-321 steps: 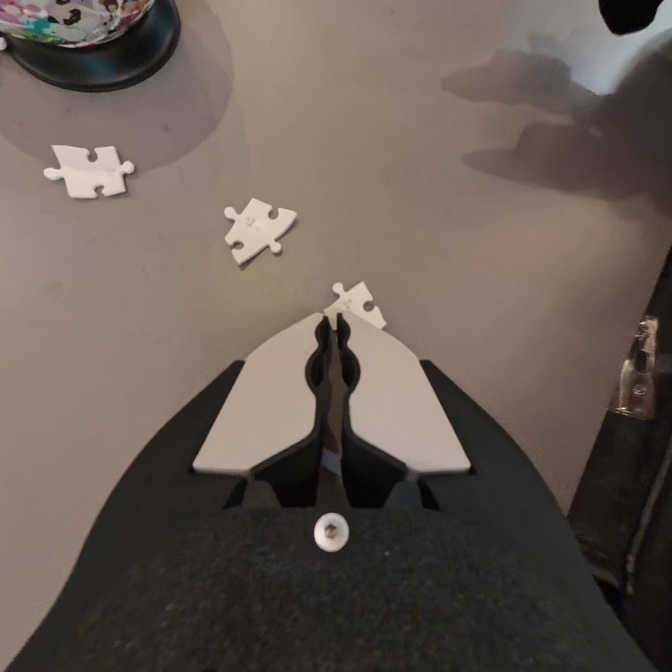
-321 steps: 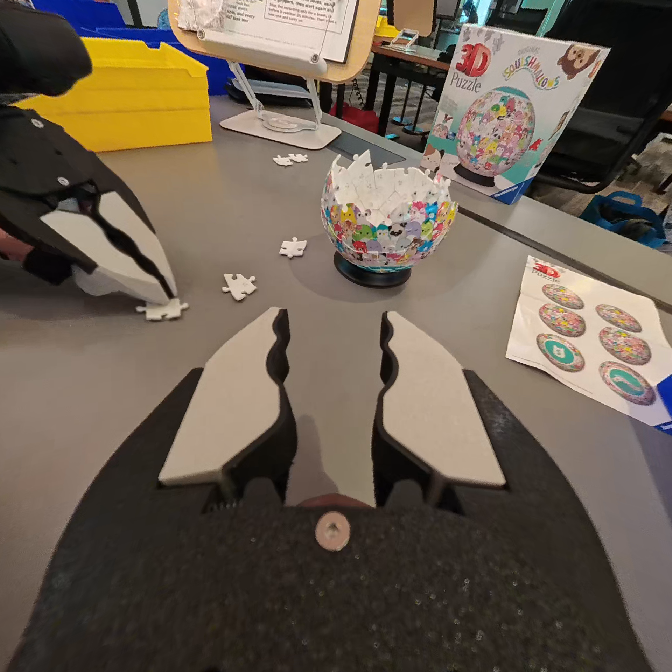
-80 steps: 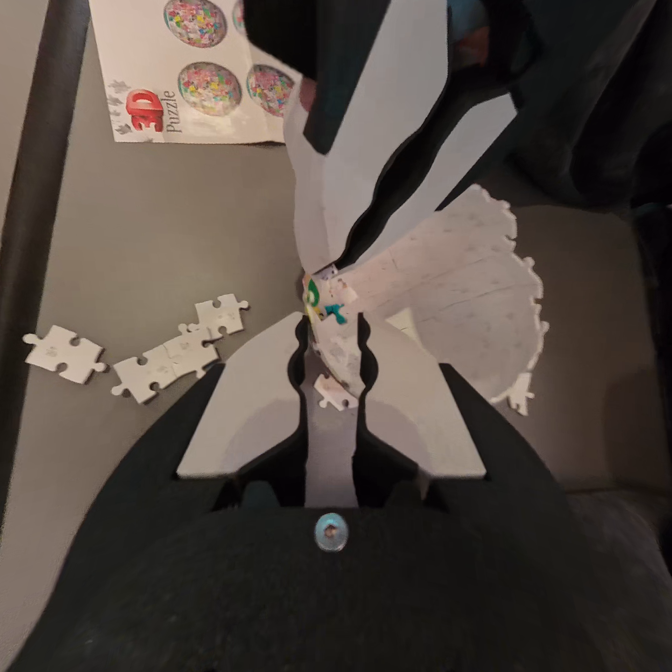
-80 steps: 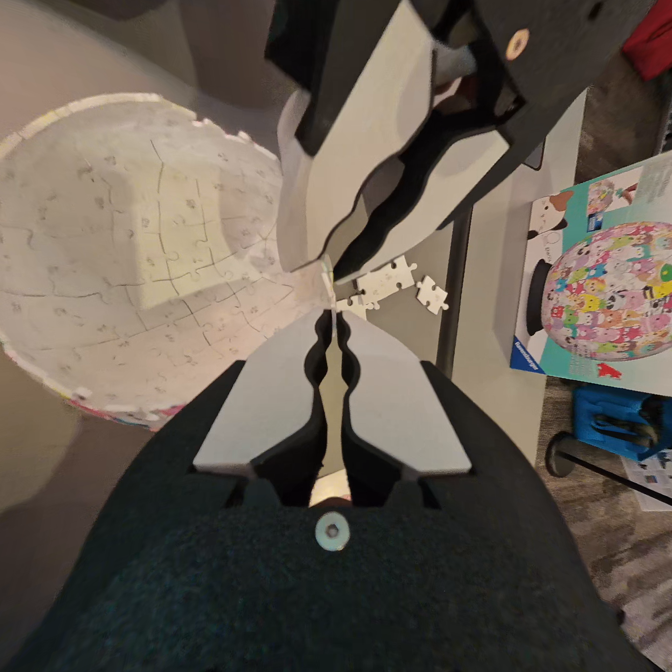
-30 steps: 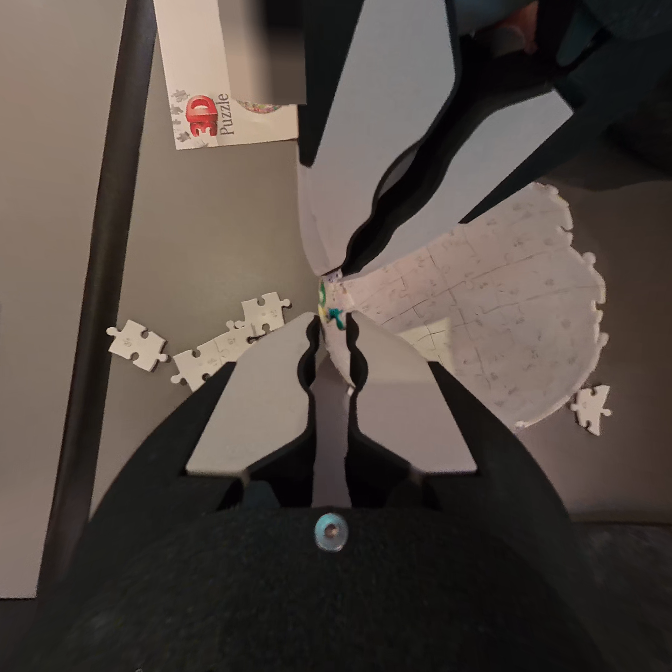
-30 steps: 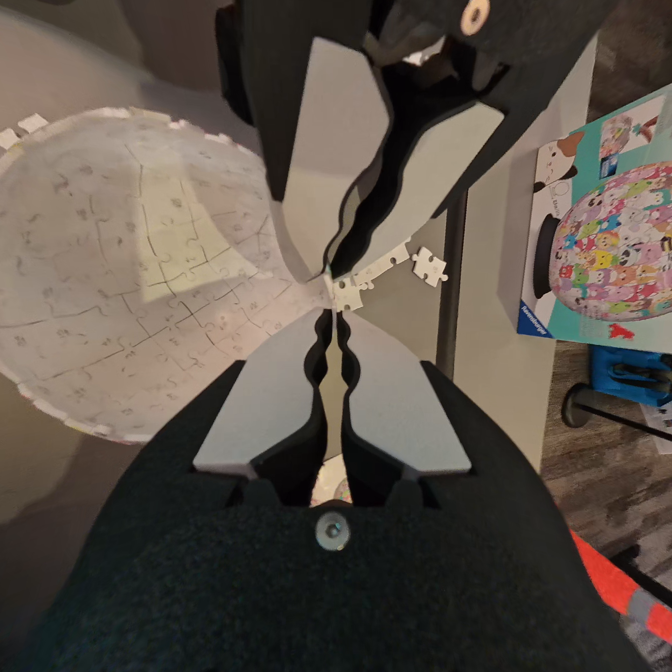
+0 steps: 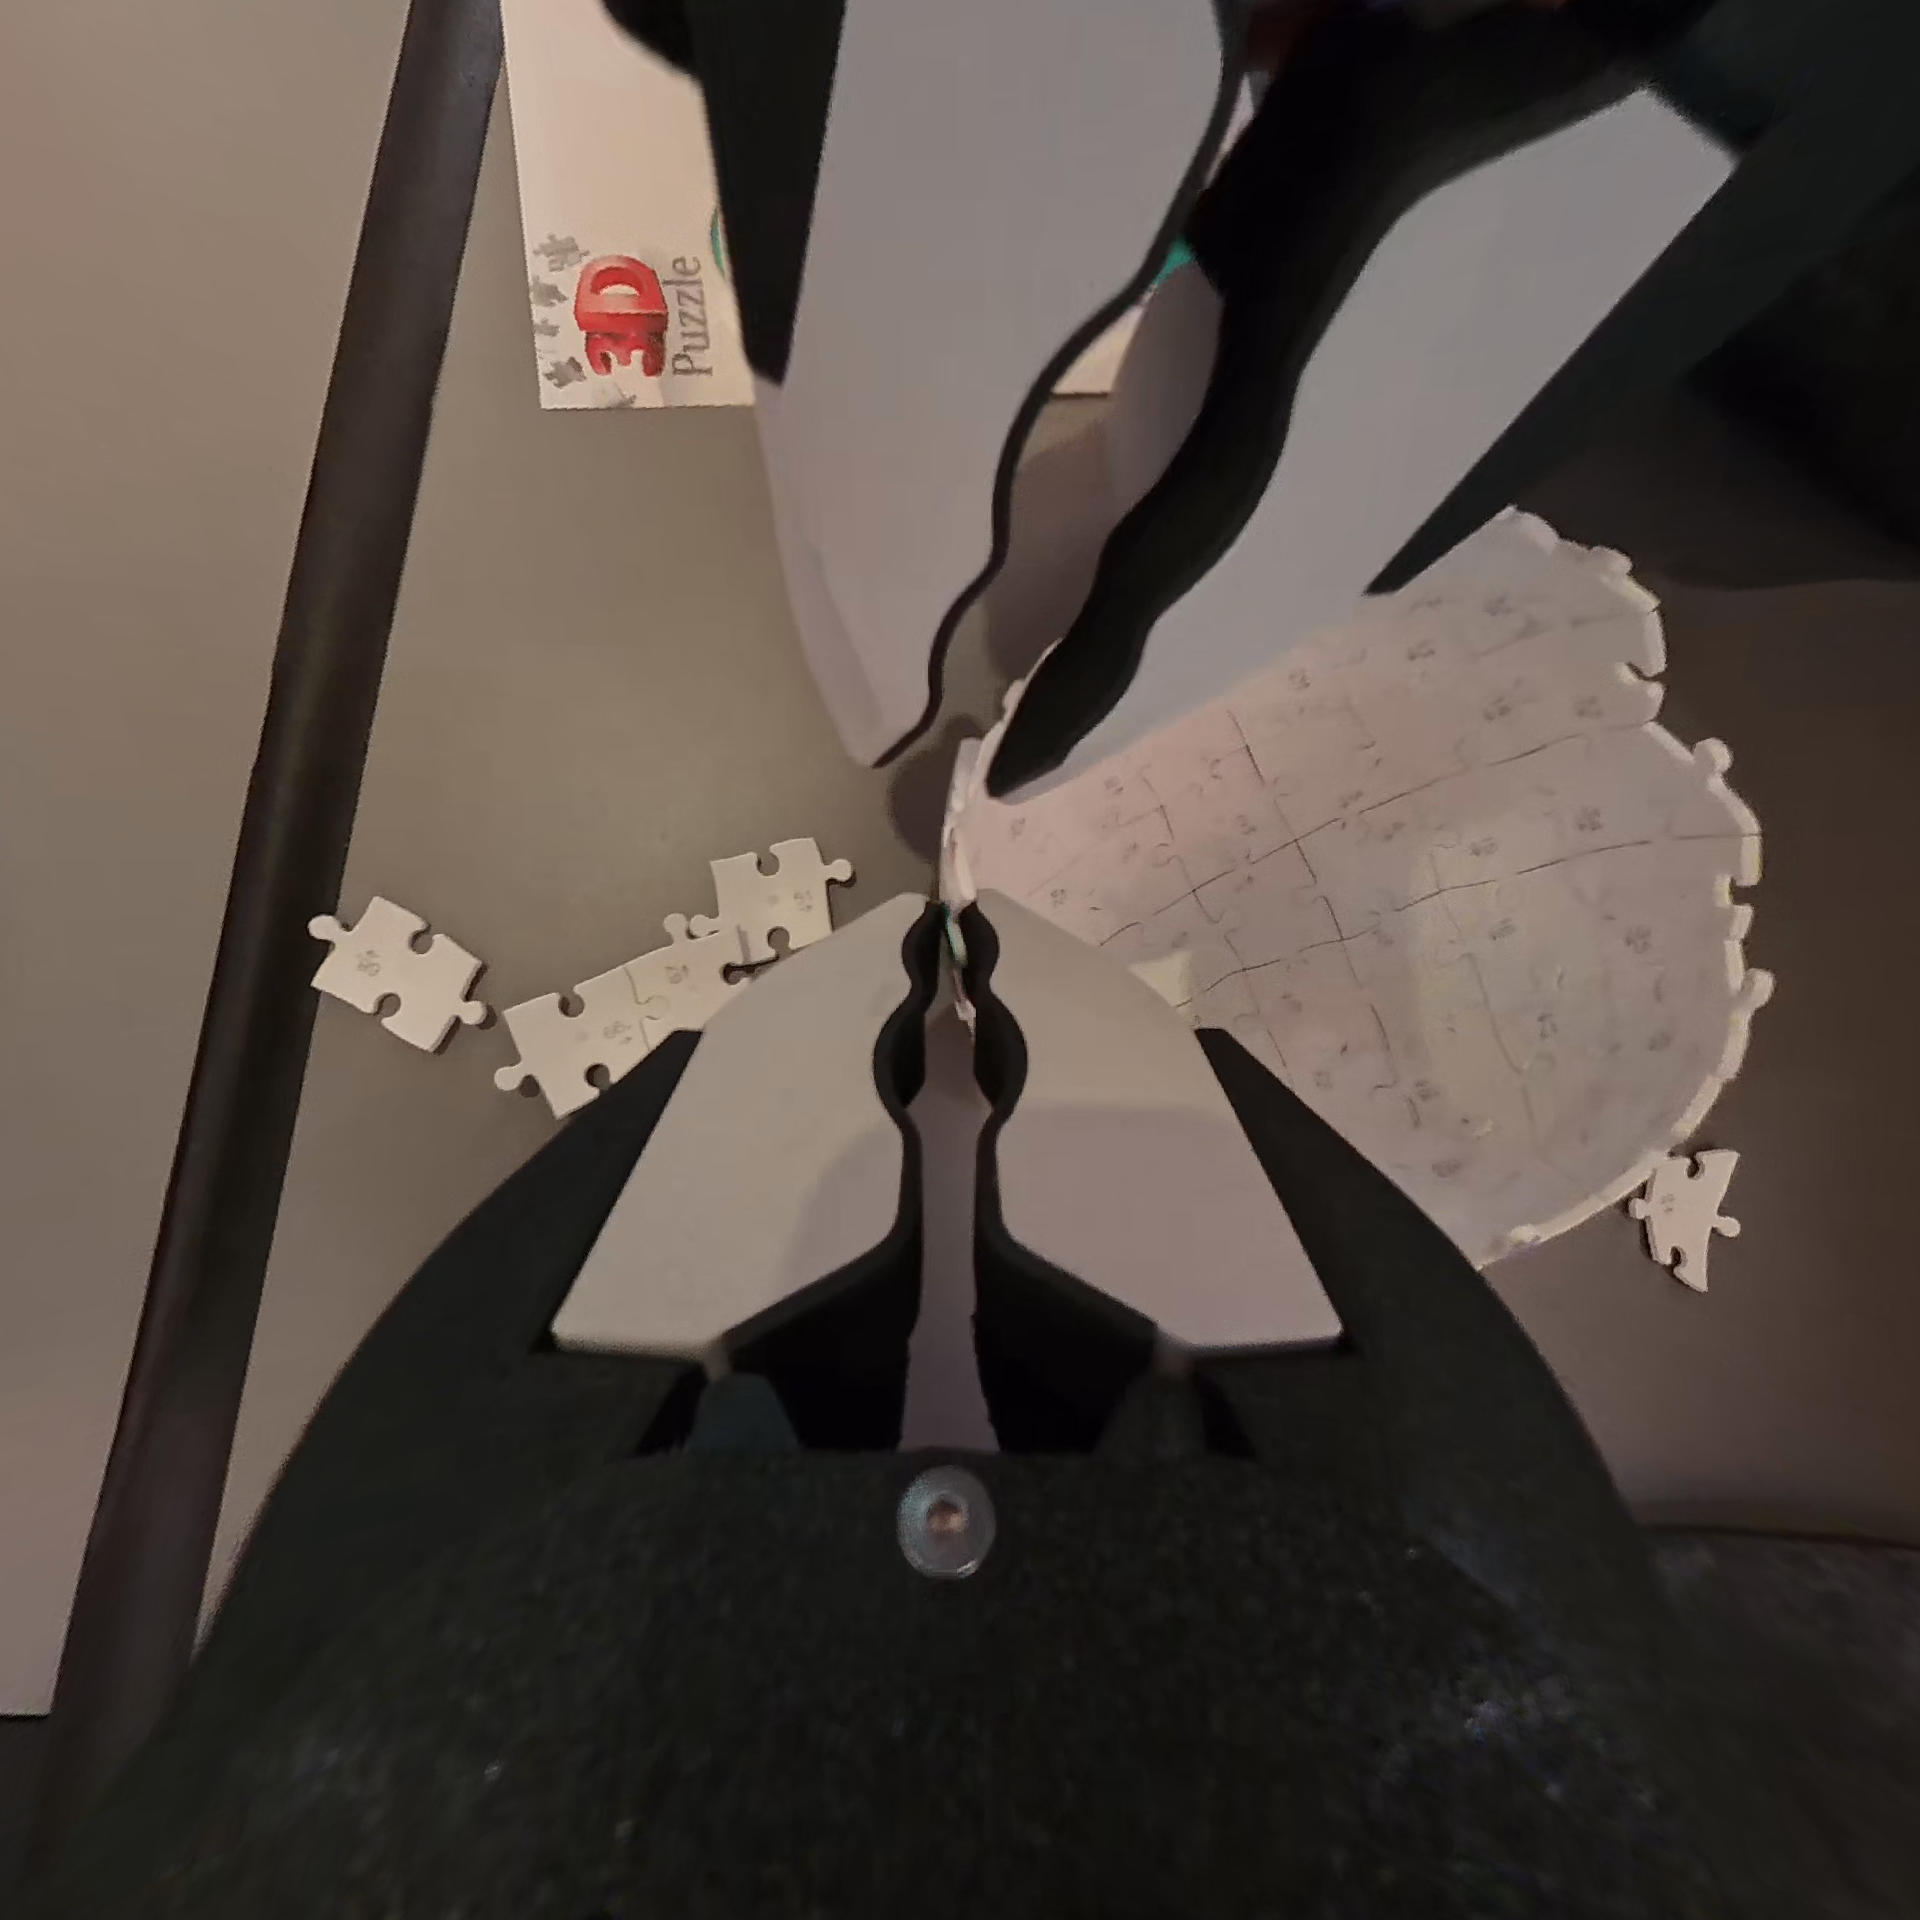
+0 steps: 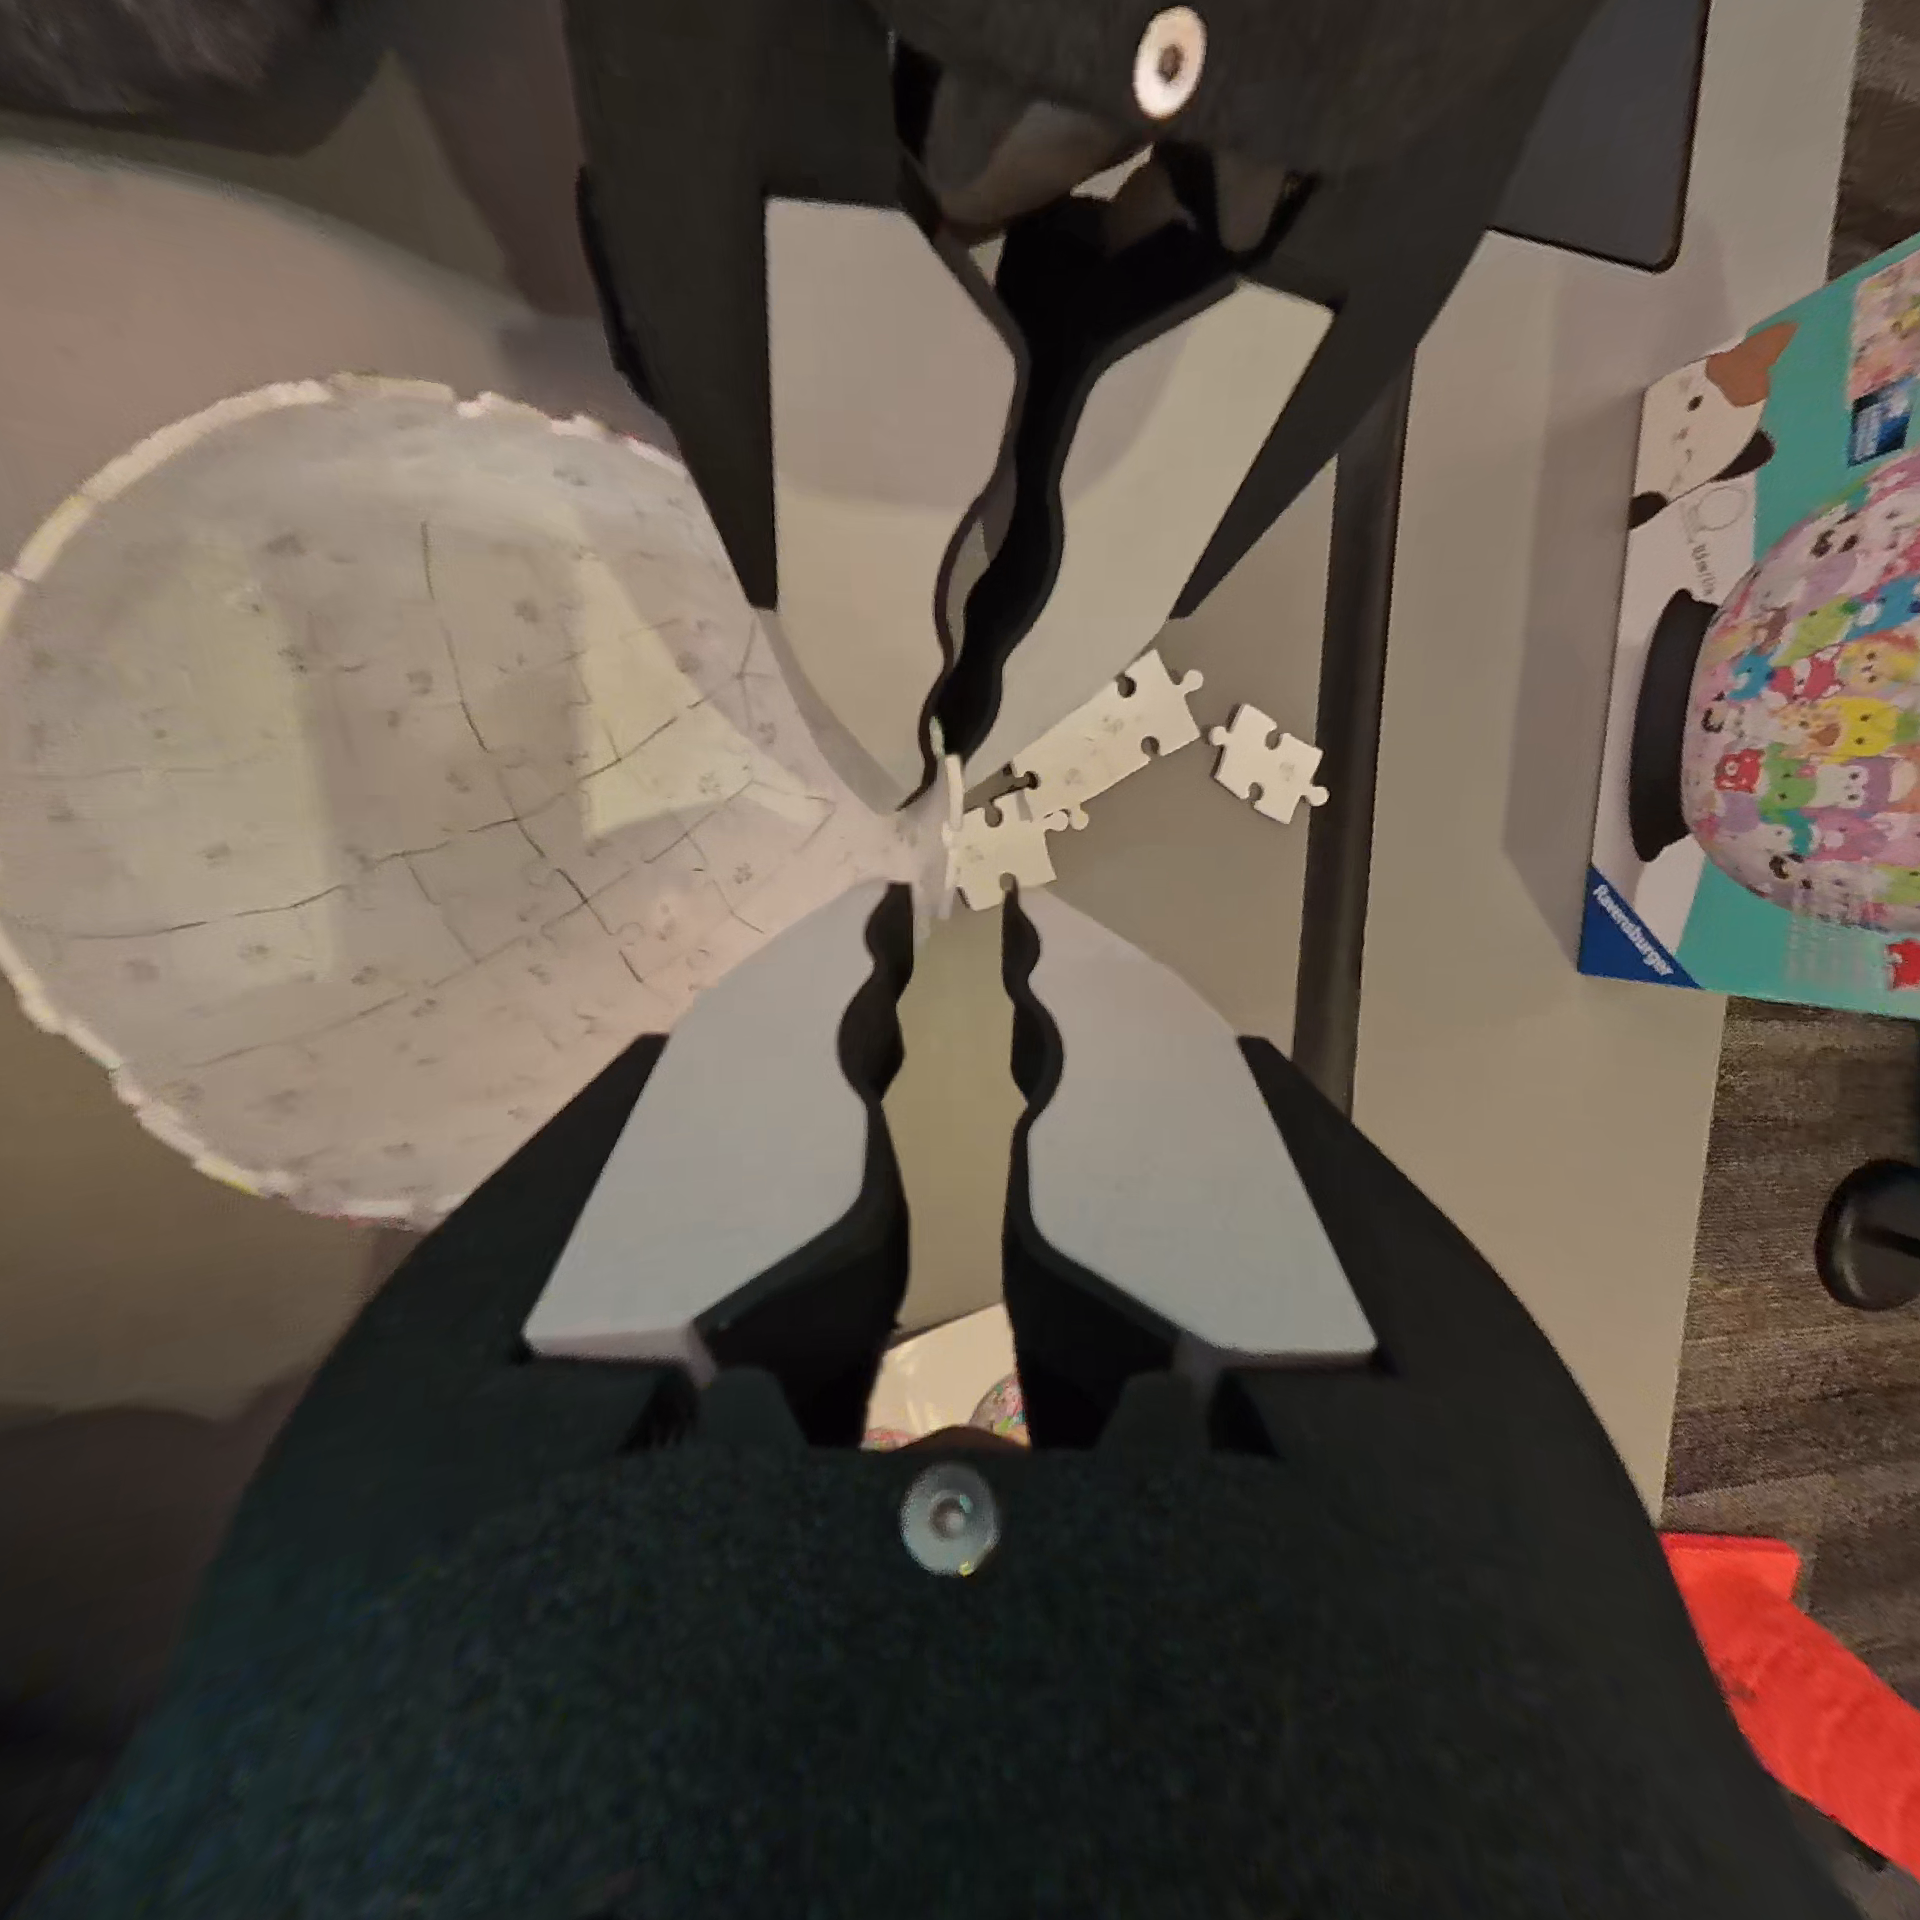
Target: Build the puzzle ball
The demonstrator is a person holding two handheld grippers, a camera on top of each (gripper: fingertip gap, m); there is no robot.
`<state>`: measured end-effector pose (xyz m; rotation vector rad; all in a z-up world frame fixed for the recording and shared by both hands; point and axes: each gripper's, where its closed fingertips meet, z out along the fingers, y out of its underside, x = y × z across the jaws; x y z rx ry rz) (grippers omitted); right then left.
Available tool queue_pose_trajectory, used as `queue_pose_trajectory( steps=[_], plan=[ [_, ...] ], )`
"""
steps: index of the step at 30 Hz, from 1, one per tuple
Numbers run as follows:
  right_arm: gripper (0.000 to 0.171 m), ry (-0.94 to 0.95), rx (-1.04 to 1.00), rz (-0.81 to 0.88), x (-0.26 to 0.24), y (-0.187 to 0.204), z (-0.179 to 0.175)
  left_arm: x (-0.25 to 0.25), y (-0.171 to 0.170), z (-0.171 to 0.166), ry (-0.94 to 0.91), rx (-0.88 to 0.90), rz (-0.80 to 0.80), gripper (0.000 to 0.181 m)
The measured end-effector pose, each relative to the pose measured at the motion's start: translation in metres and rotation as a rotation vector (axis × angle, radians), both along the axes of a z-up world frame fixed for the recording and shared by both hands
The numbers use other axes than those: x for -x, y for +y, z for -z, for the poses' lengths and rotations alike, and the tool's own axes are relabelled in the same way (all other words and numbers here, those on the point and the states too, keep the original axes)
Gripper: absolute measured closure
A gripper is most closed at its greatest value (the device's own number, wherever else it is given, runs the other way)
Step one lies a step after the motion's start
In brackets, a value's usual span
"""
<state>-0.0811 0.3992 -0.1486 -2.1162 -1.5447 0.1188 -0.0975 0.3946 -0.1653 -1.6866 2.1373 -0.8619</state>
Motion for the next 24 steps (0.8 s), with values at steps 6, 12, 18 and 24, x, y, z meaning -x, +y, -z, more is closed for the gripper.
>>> queue_pose_trajectory(
  steps=[6,12,18,24],
  plan=[
    [0.169,-0.008,-0.057,-0.077,0.006,0.001,0.002,0.003,-0.001,0.0,0.005,0.051,0.007,0.172],
    [0.169,-0.049,-0.136,-0.098,0.006,0.003,0.001,0.018,0.002,-0.018,-0.025,0.239,0.01,0.16],
    [0.169,-0.067,-0.157,-0.099,0.004,0.004,0.001,0.022,0.003,-0.009,0.025,0.205,0.013,0.16],
    [0.169,-0.064,-0.148,-0.085,0.005,0.004,0.001,0.02,0.002,-0.004,0.045,0.186,0.013,0.161]
  ],
)
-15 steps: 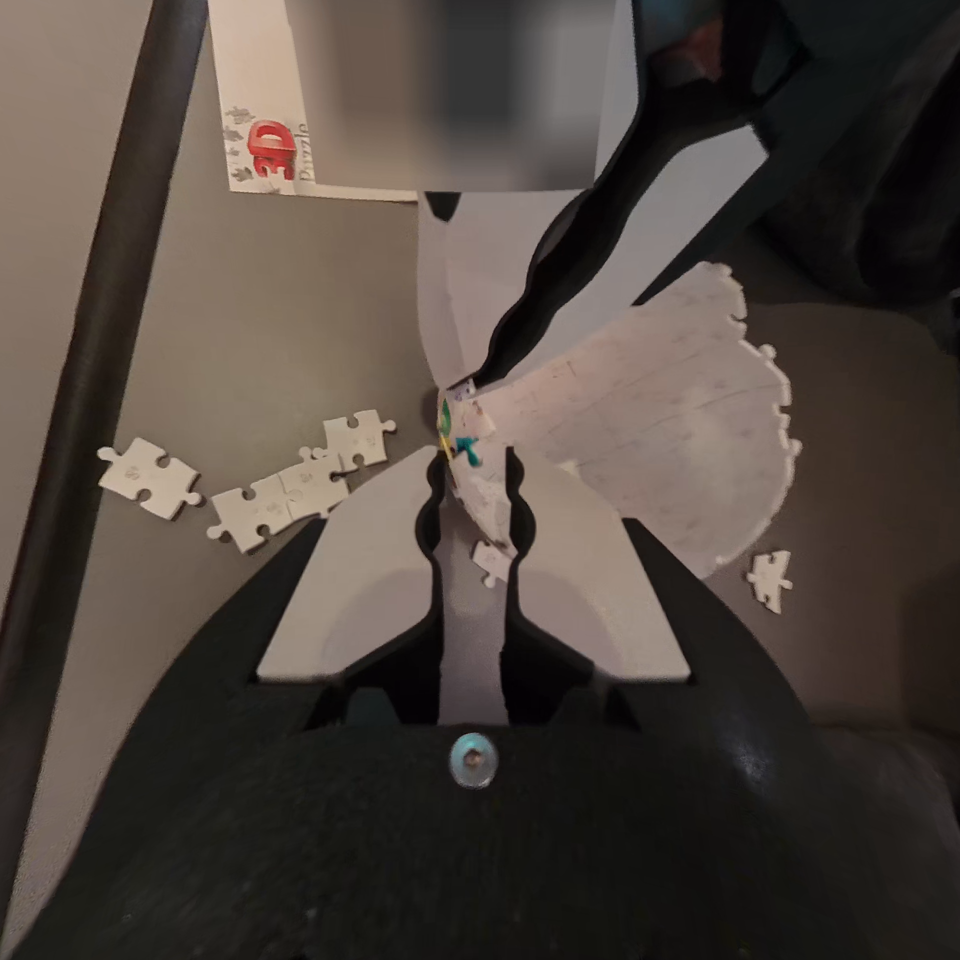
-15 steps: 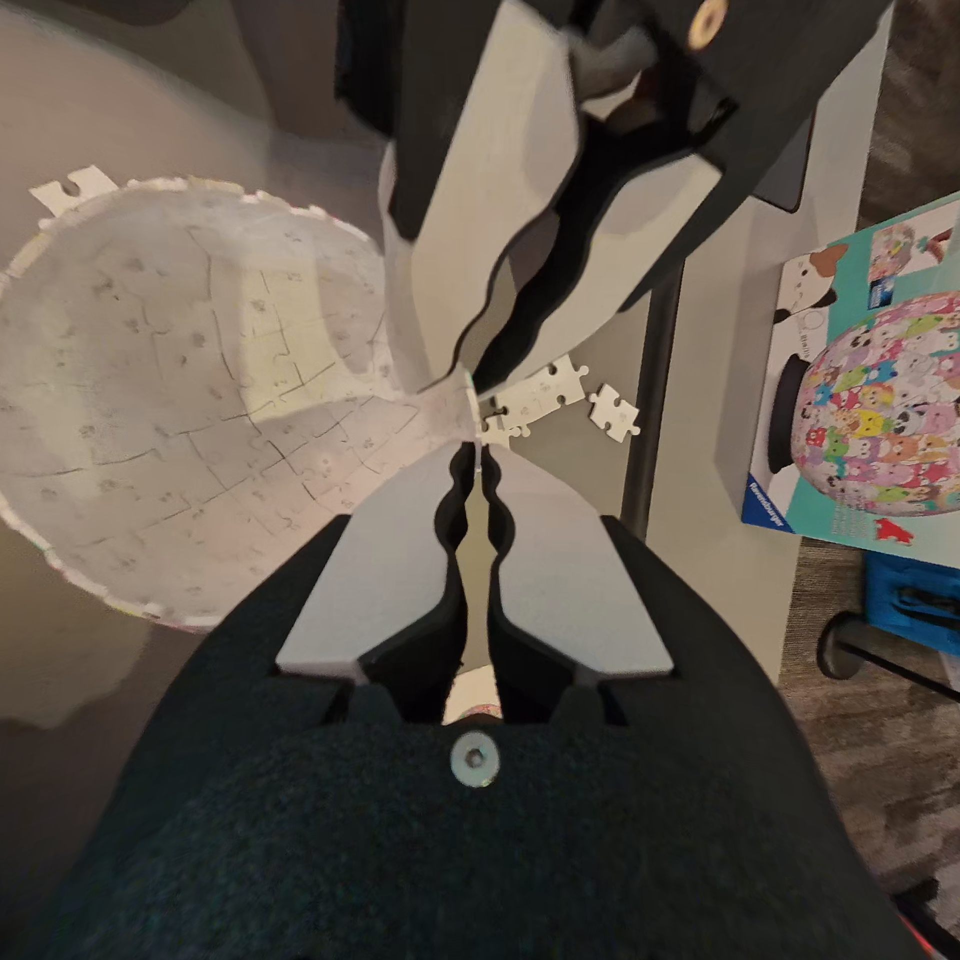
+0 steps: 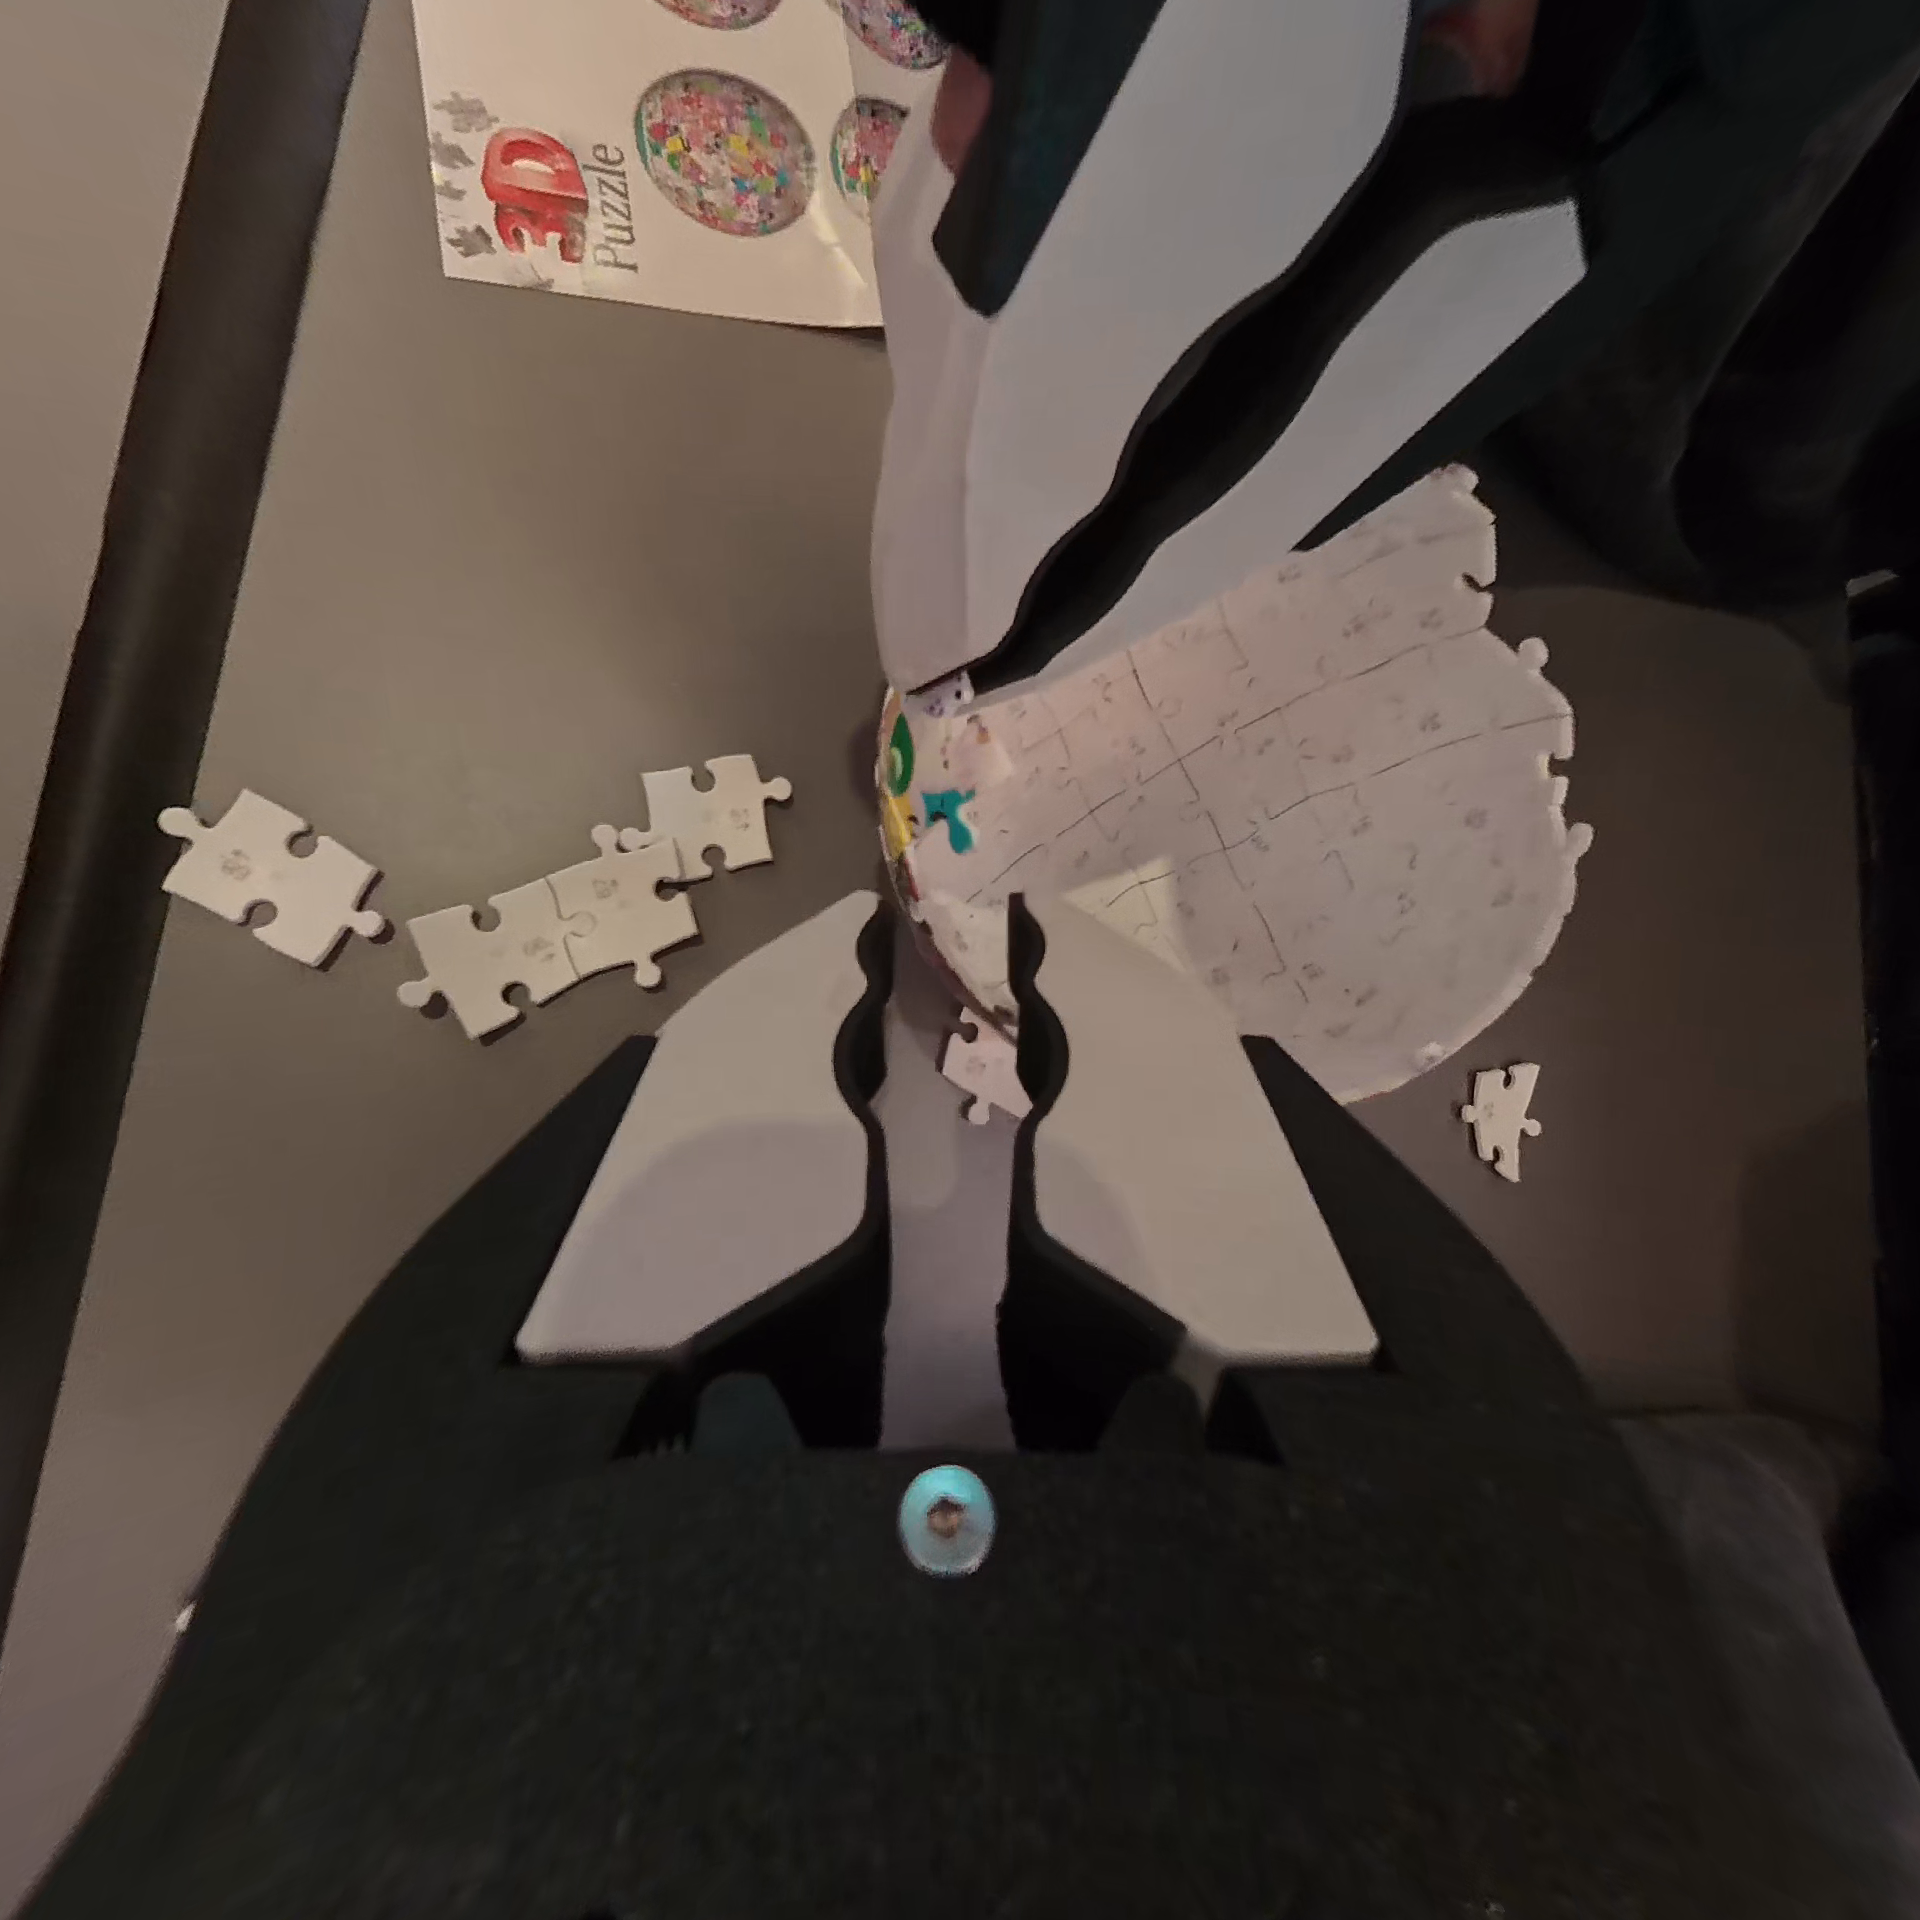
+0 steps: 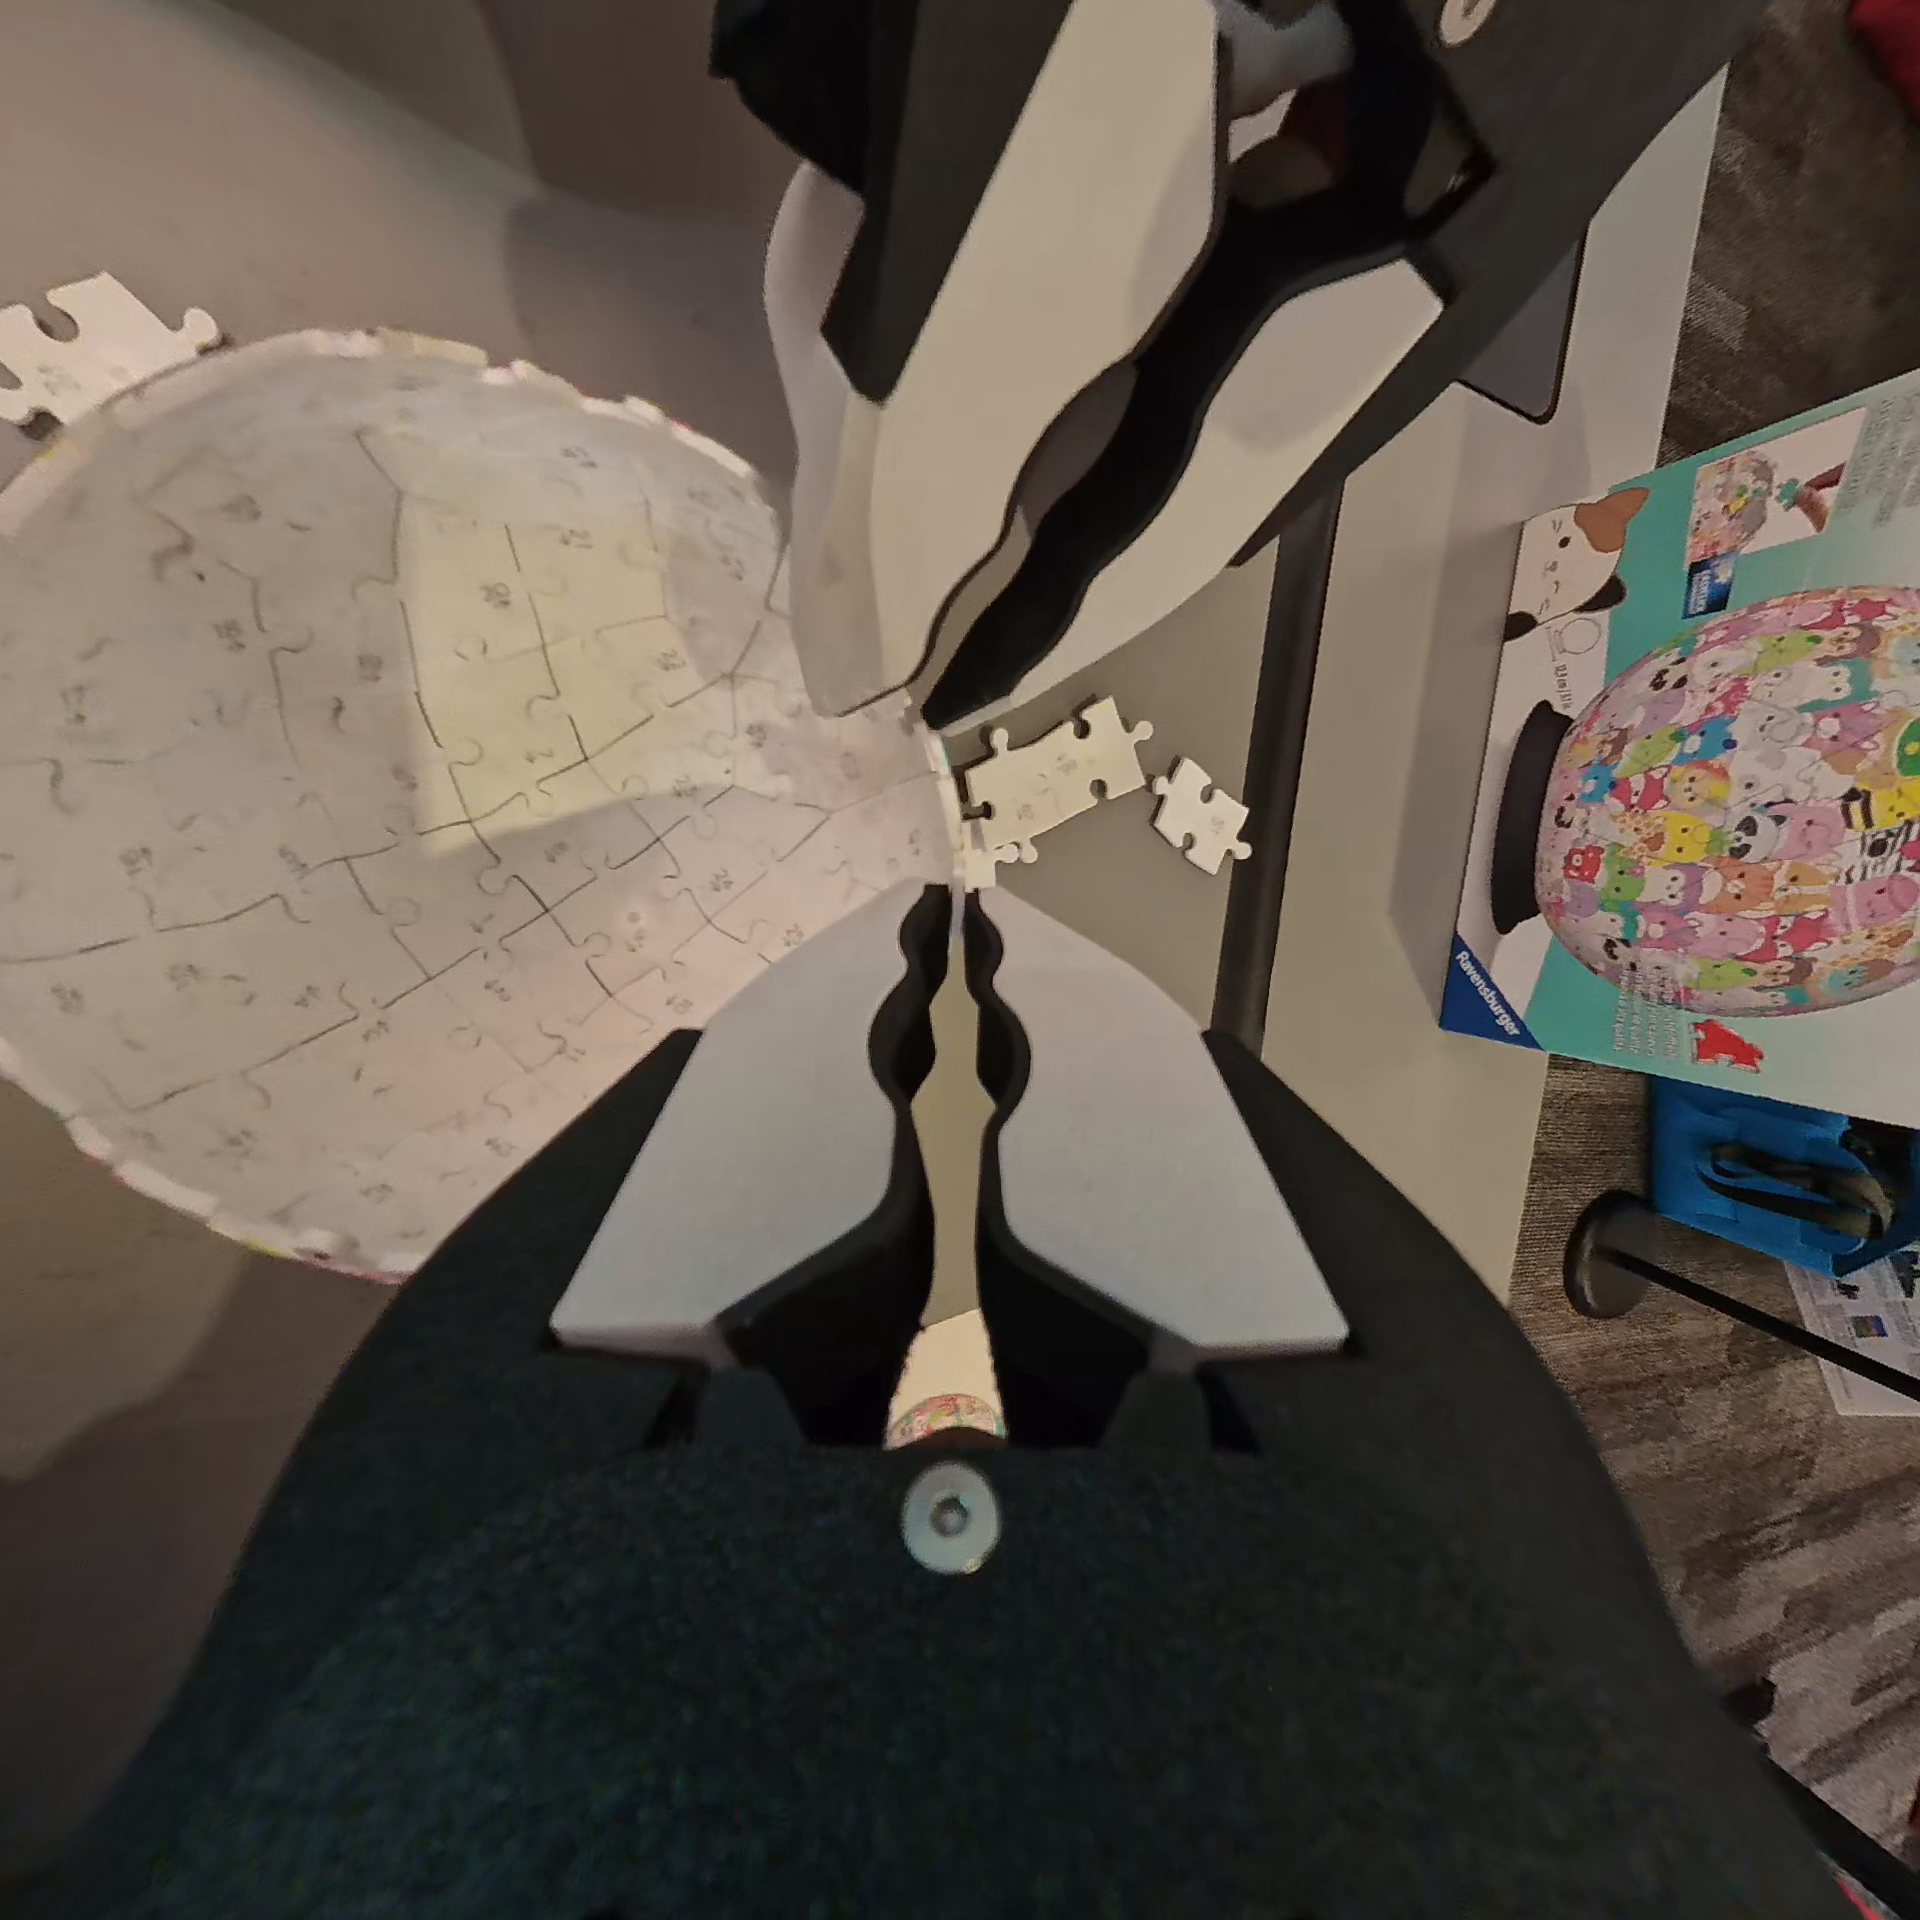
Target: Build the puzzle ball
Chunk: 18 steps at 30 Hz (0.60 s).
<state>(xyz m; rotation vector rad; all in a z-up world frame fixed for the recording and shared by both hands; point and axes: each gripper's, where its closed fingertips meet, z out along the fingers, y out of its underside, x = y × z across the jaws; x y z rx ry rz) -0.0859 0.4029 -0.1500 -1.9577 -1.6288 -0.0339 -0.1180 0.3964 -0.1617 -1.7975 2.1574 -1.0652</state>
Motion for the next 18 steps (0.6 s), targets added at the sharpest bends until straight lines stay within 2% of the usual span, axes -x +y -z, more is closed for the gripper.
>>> queue_pose_trajectory(
  steps=[9,18],
  plan=[
    [0.165,0.032,0.014,0.012,-0.0016,-0.0005,-0.0049,-0.0003,0.003,-0.0056,-0.02,0.005,-0.014,0.161],
    [0.169,0.028,-0.012,0.006,0.0034,0.0018,-0.0052,-0.0031,-0.0008,0.0036,0.004,-0.012,0.001,0.167]
  ],
)
